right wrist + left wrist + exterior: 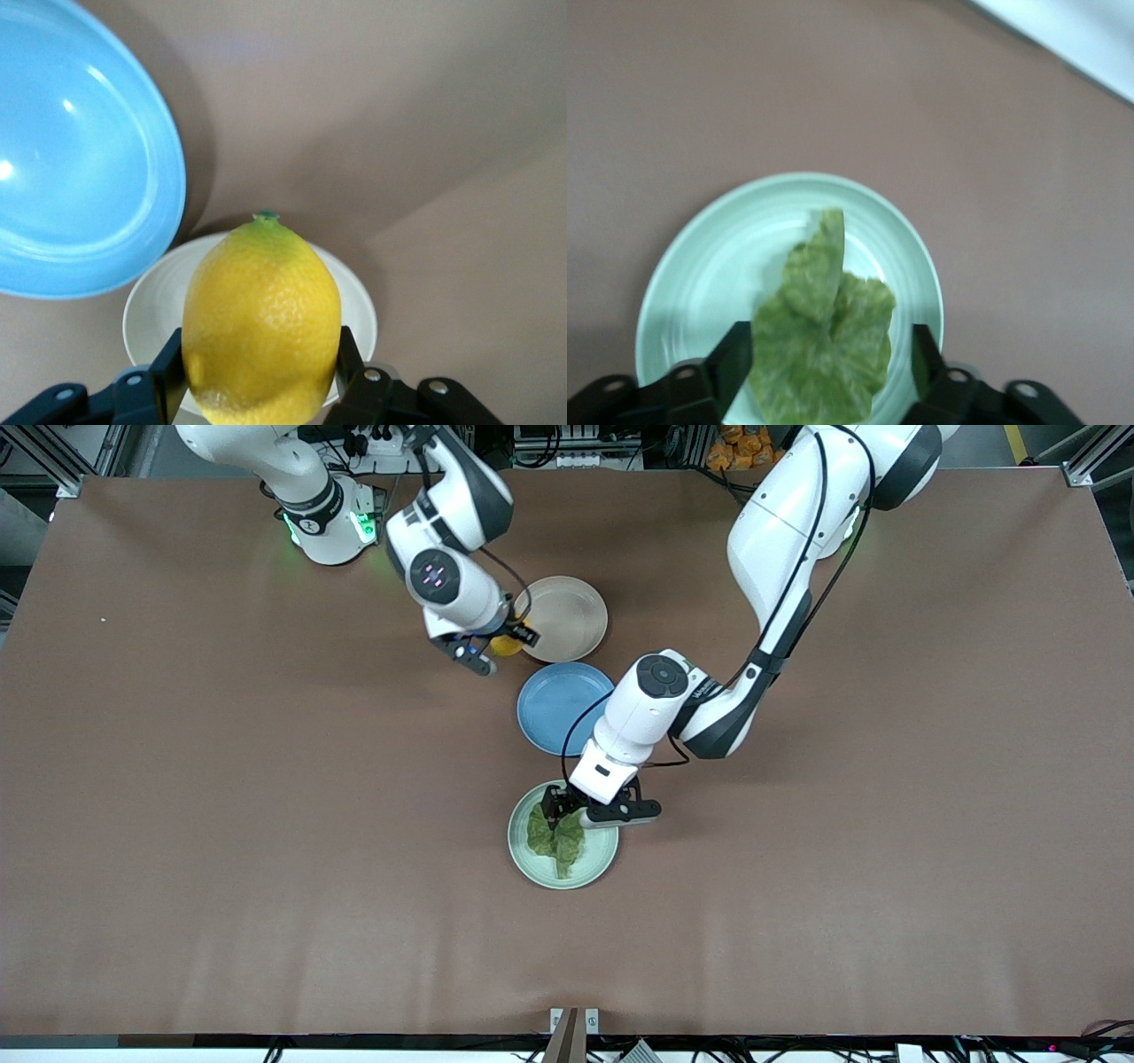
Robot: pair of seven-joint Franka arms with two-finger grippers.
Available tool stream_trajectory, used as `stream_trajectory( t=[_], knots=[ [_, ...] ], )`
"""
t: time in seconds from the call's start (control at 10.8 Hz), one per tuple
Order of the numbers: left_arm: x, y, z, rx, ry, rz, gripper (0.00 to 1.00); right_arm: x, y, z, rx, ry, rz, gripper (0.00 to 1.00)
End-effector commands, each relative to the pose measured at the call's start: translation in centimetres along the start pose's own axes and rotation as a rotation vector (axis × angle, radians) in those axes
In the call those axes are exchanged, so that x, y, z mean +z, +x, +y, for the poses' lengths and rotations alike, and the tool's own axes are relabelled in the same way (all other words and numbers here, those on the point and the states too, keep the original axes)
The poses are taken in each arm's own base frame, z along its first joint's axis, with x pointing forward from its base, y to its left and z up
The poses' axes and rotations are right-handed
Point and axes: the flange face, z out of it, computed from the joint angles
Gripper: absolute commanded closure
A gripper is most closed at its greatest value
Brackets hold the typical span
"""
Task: Place lemon and lettuce in plates
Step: 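Release the lettuce on the green plate while the right gripper lowers the lemon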
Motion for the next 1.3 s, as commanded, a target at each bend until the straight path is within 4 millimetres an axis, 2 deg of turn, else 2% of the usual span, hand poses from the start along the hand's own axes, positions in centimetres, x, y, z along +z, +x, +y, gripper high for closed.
stream_trajectory(
  t=[0.0,0.09,0.28,0.37,0.46,0.56,0.65,0.93,1.02,1.21],
  knots=[
    [-6.1,5.3,-0.5,-0.043,0.031,0.047,0.00,3.4,-4.5,0.0,0.079,0.012,0.028,1.00],
    [-8.9,7.6,-1.0,-0.026,0.078,0.043,0.00,4.1,-5.8,-0.1,0.089,0.022,0.038,1.00],
    [-14.6,12.0,-3.2,0.031,0.171,0.013,0.00,6.0,-6.9,-0.3,0.108,0.020,0.052,1.00],
    [-17.0,13.1,-3.9,0.029,0.213,-0.012,0.00,7.1,-7.3,-0.4,0.117,0.018,0.062,1.00],
    [-19.1,14.0,-4.8,0.031,0.256,-0.037,0.00,7.9,-7.5,-0.3,0.113,0.008,0.069,0.80],
    [-21.3,15.3,-6.3,0.072,0.296,-0.063,0.00,8.4,-7.3,-0.2,0.115,-0.001,0.072,0.44],
    [-23.6,16.5,-7.9,0.136,0.332,-0.099,0.00,8.4,-7.1,-0.2,0.120,-0.002,0.073,0.00],
    [-31.2,19.3,-12.3,0.240,0.407,-0.184,0.00,8.3,-6.6,-0.4,0.128,0.001,0.074,0.00],
    [-33.6,19.6,-13.3,0.225,0.429,-0.201,0.00,7.6,-5.7,-0.7,0.127,0.013,0.088,0.00],
    [-37.6,20.3,-15.6,0.170,0.469,-0.225,0.00,5.3,-2.4,-1.6,0.110,0.031,0.156,0.00]
  ],
)
